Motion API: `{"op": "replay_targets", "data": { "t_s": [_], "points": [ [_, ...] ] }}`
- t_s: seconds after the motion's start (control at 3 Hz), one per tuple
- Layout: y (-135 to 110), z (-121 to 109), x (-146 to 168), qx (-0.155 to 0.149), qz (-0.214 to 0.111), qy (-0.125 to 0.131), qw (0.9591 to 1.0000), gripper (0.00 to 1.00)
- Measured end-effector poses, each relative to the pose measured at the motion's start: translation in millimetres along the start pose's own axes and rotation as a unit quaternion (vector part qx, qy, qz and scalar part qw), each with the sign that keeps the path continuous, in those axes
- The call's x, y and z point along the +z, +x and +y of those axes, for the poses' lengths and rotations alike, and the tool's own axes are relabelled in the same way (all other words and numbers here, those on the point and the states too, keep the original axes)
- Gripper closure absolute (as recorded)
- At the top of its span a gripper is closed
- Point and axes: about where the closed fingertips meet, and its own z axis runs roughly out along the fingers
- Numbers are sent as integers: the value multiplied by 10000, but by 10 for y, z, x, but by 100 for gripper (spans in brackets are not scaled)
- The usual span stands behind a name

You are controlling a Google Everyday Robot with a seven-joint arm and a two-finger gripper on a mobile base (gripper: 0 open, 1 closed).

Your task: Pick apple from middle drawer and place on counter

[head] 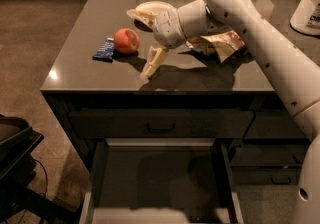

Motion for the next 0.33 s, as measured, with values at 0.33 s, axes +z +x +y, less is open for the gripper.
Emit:
{"op": "replay_targets", "data": {
  "t_s": [0.33],
  "points": [
    [0,0,0,0,0,0,10000,0]
  ]
}}
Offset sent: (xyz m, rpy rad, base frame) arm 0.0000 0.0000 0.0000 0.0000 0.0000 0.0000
